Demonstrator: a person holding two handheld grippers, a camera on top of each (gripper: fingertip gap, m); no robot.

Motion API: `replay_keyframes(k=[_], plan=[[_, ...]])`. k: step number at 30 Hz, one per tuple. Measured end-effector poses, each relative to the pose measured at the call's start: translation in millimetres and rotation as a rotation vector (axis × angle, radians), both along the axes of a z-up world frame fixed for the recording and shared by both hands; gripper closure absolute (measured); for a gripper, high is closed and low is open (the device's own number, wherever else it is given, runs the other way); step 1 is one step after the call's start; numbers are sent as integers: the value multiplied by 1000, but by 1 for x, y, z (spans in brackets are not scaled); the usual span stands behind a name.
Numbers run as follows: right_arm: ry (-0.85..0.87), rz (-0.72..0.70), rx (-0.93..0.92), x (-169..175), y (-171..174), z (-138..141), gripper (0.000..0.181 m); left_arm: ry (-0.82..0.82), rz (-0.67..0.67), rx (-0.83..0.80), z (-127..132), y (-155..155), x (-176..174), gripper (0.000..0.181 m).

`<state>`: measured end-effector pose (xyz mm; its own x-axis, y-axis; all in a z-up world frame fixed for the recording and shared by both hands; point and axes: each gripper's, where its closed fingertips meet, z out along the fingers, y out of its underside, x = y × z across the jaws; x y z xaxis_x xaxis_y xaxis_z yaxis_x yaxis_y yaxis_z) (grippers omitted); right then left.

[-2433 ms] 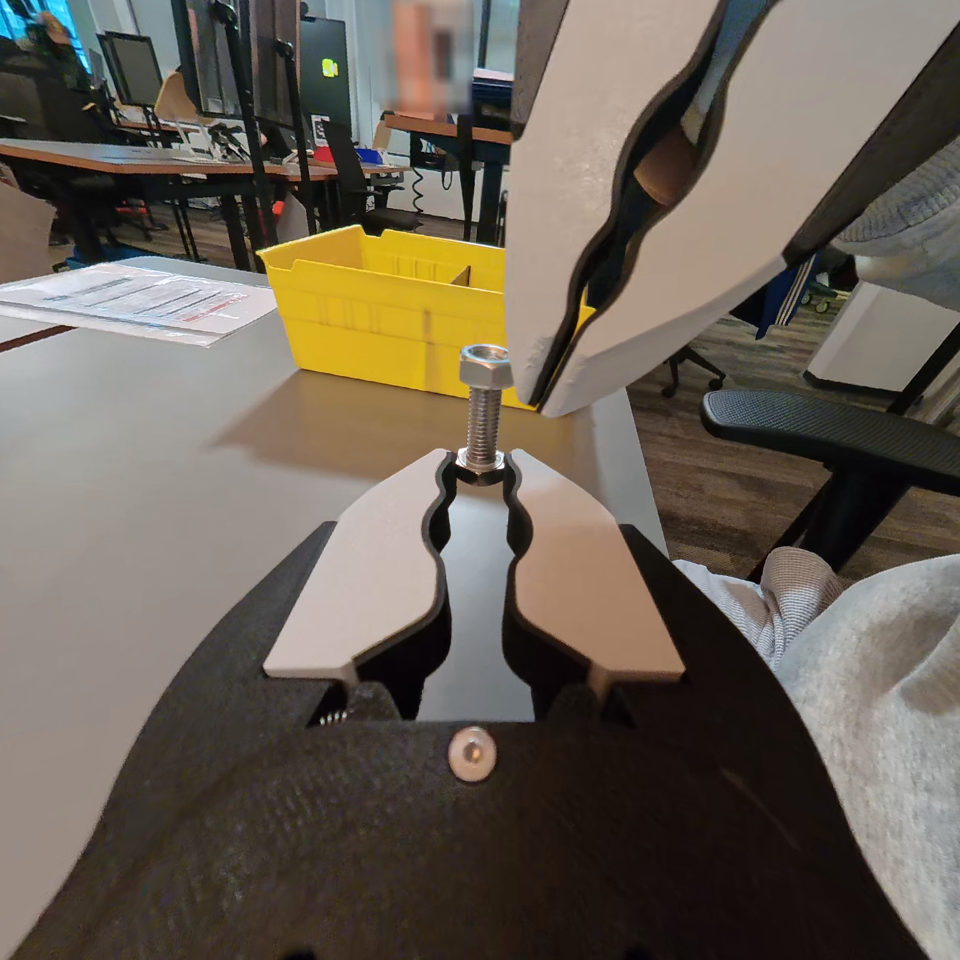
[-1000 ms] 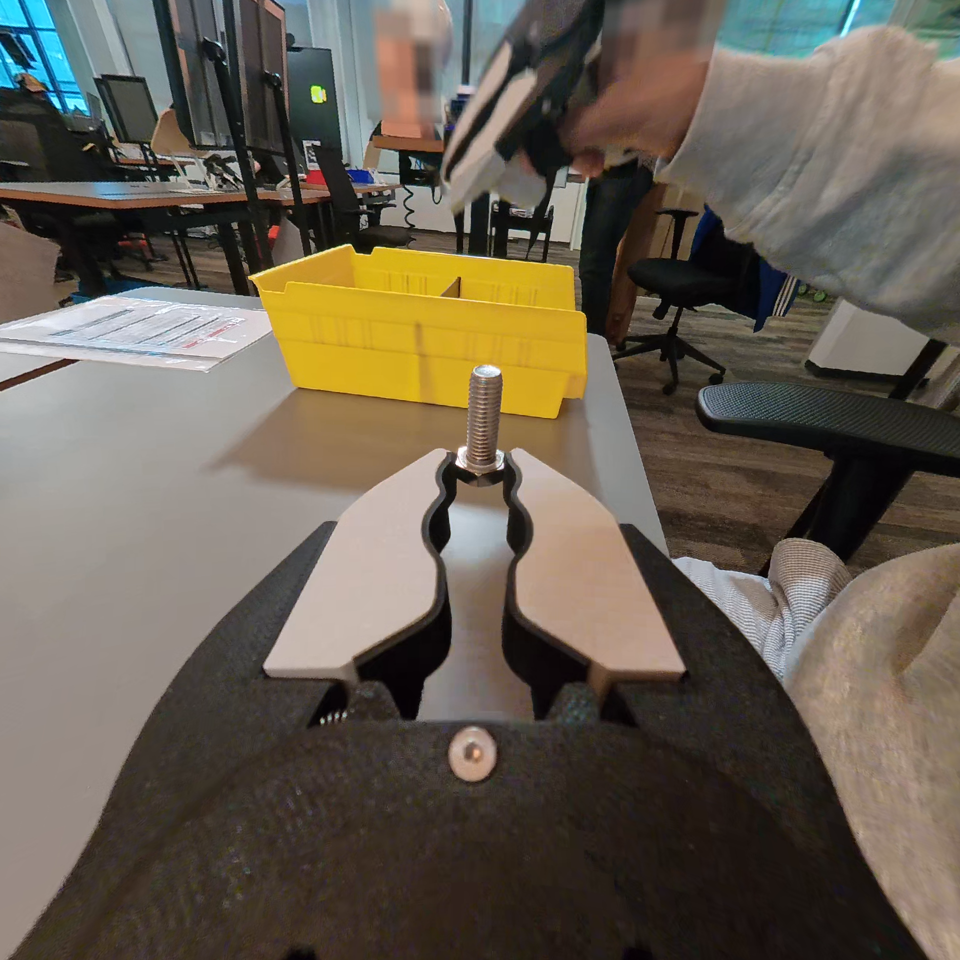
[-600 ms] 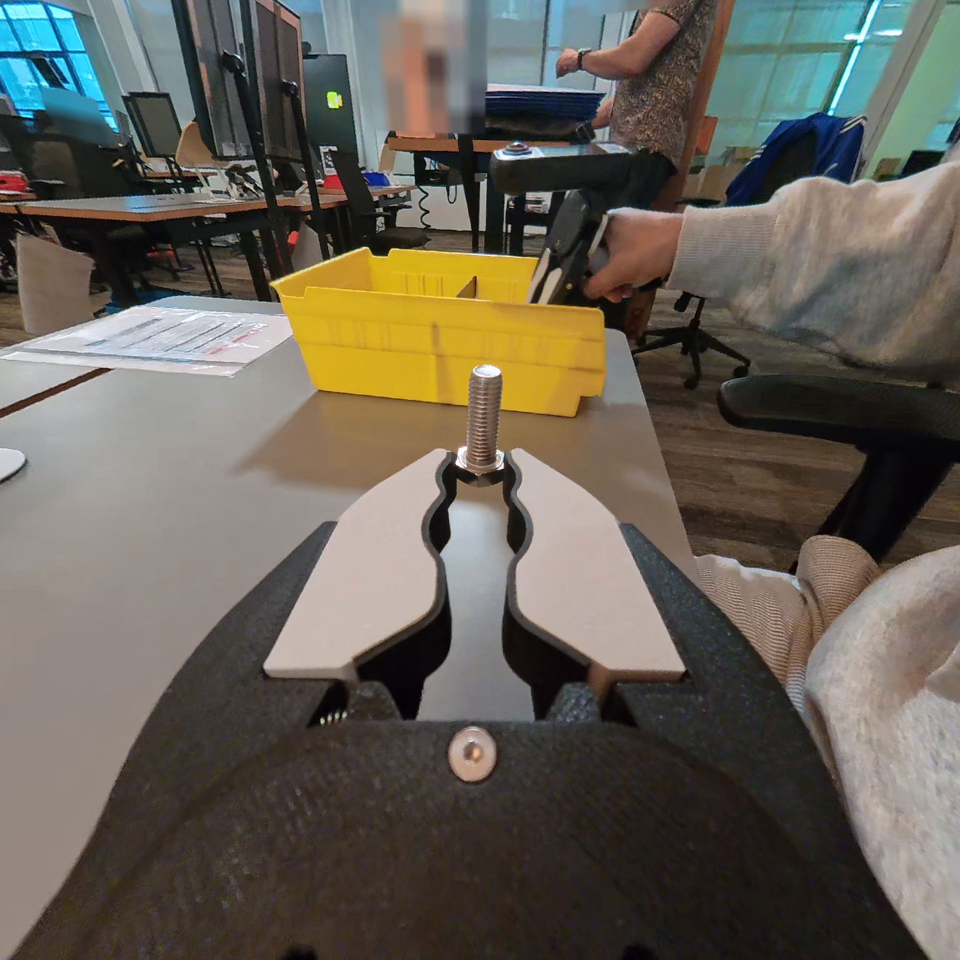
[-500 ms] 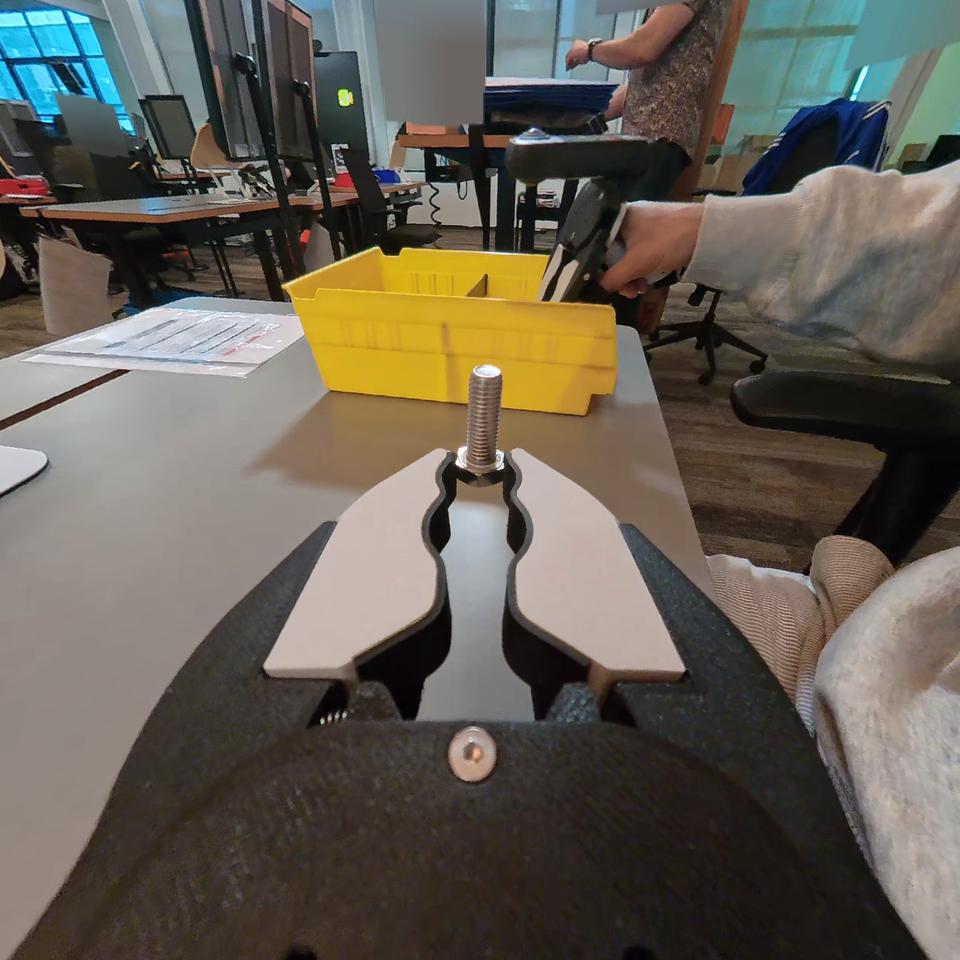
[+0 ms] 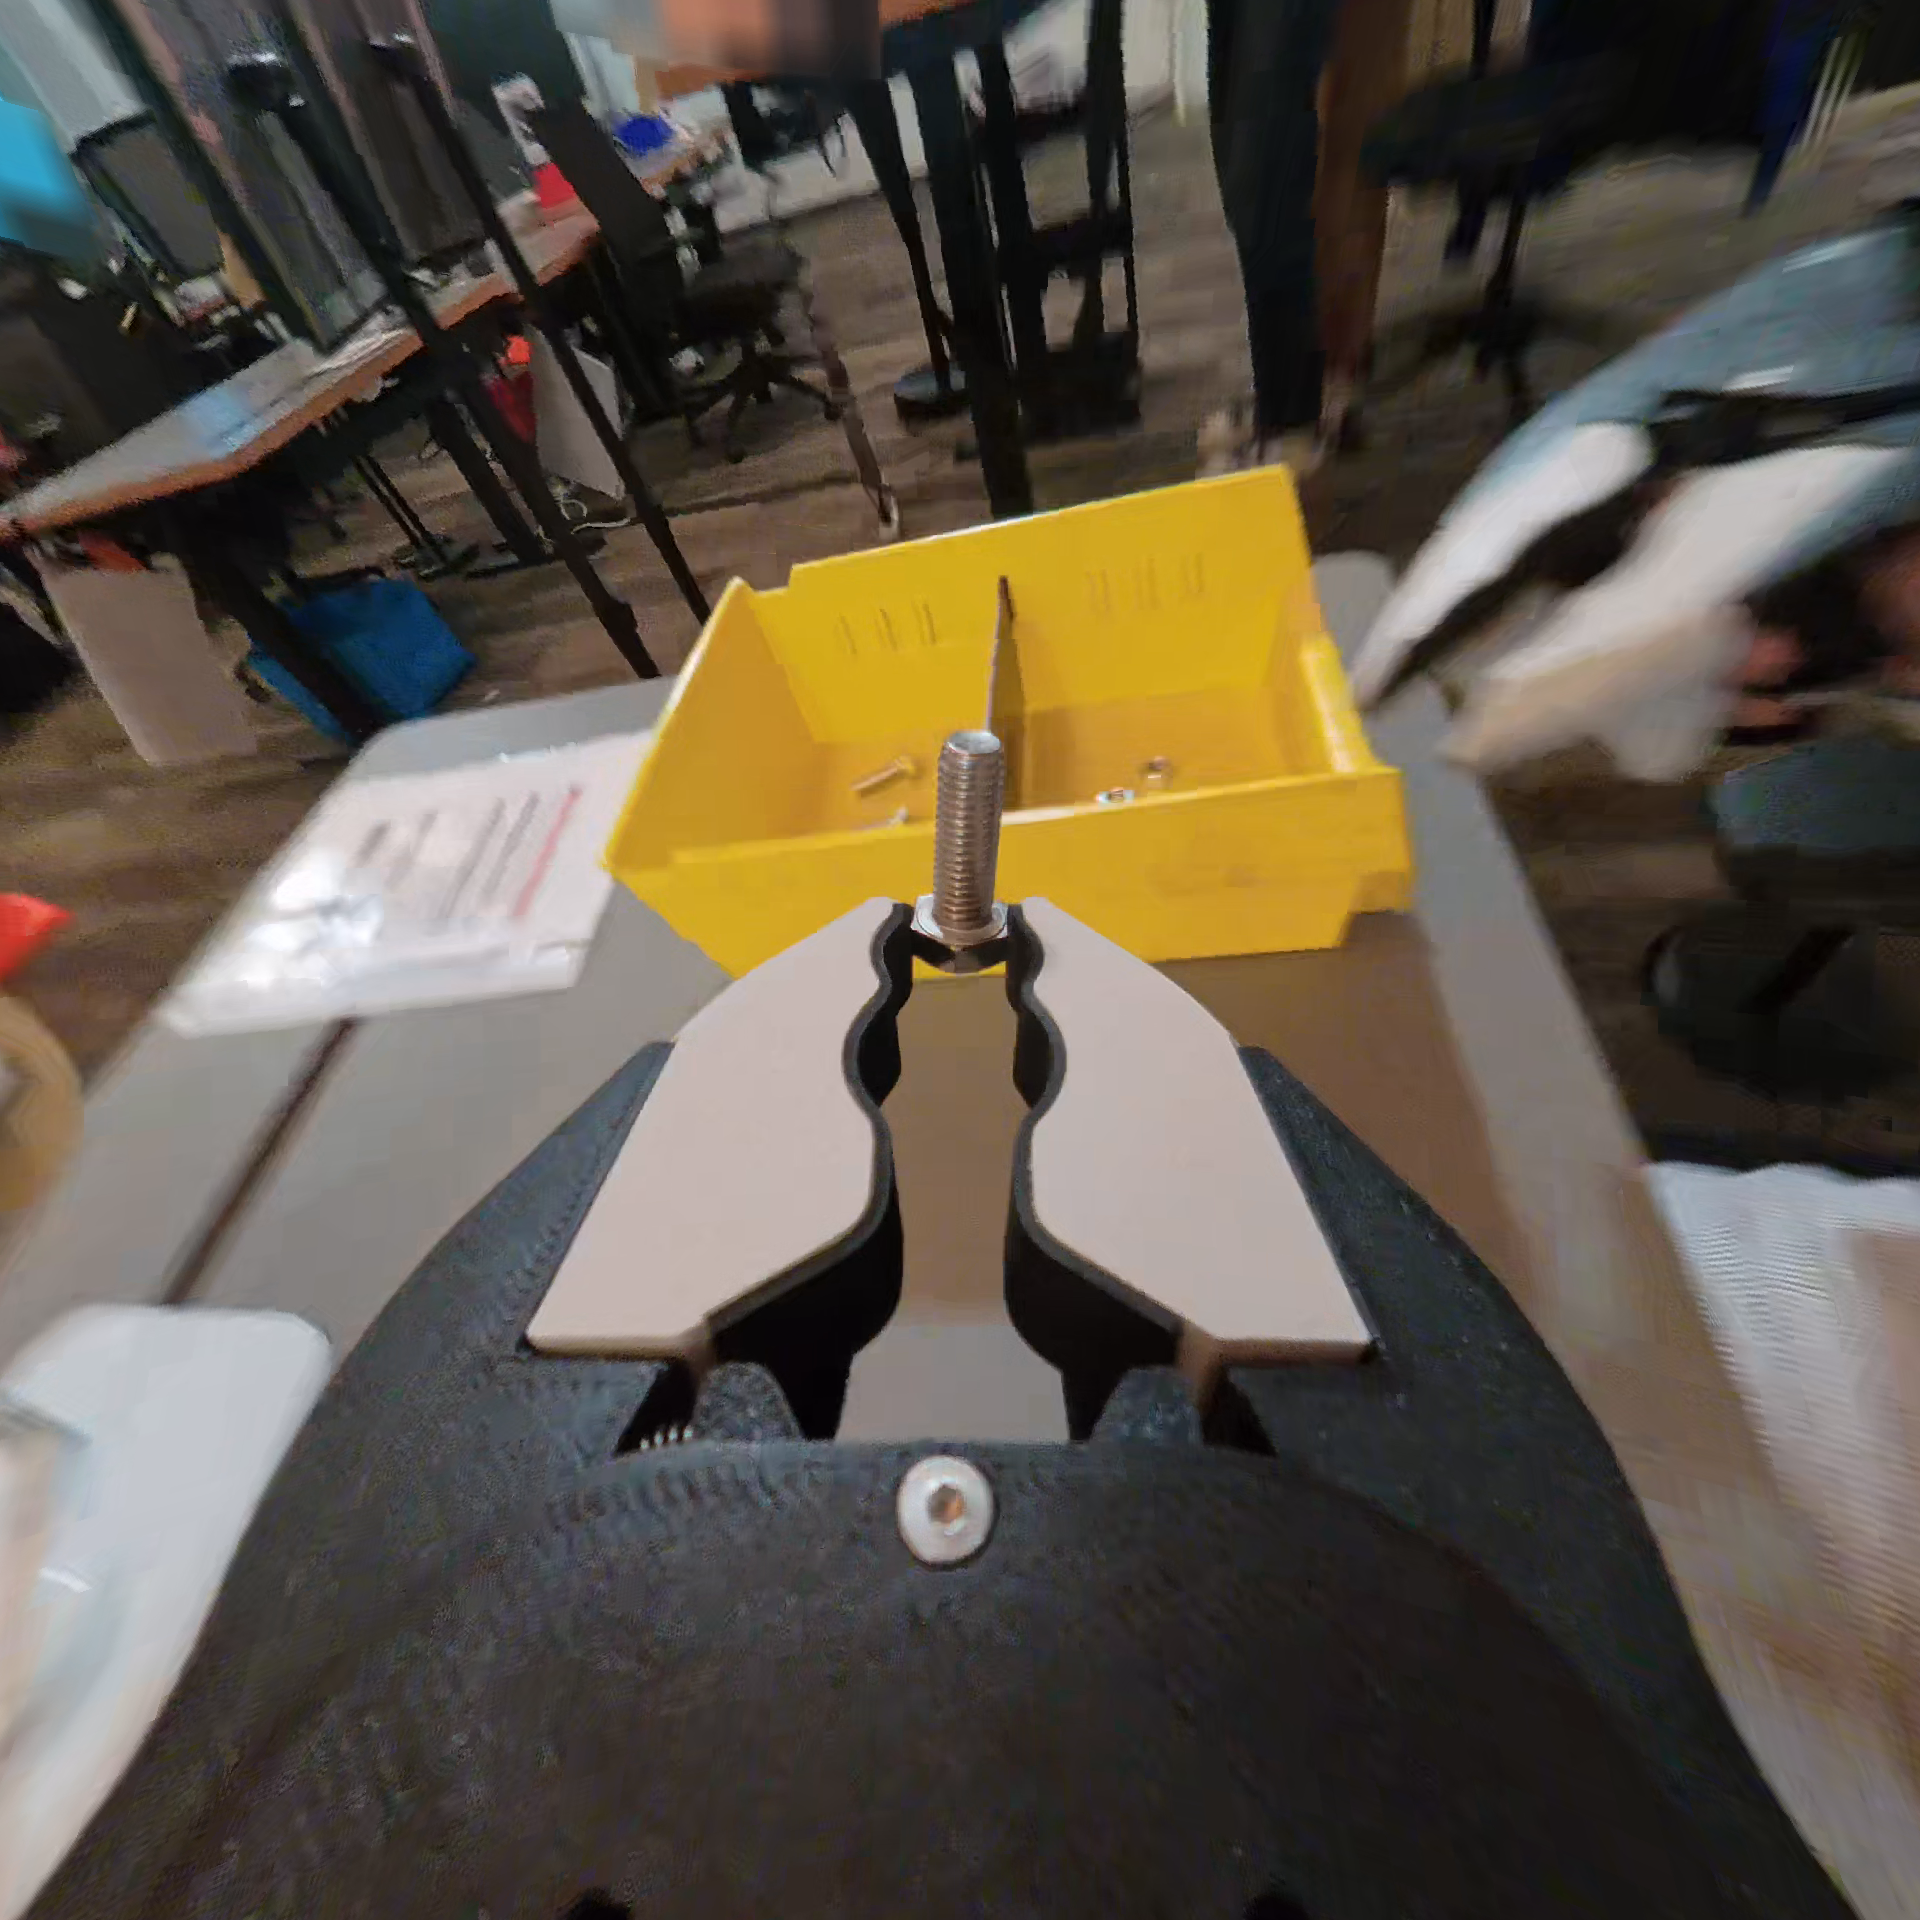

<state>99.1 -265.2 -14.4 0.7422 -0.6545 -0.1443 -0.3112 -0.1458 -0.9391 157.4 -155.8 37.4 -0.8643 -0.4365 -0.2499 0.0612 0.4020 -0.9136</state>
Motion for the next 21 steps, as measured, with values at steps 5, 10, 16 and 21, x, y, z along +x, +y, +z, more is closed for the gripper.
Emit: replay_keyframes(k=[5,10,16,21], plan=[[-81,103,126,-44,15,1,159,-444,-56,630,4,-69,99,163],[-18,104,188,-49,-3,-5,152,-371,-336,967,-57,-121,143,163],[25,110,280,-58,-15,3,151,-30,-567,1284,-109,-110,150,162],[34,128,272,-62,-13,4,151,6,-662,1527,-136,-101,154,162]])
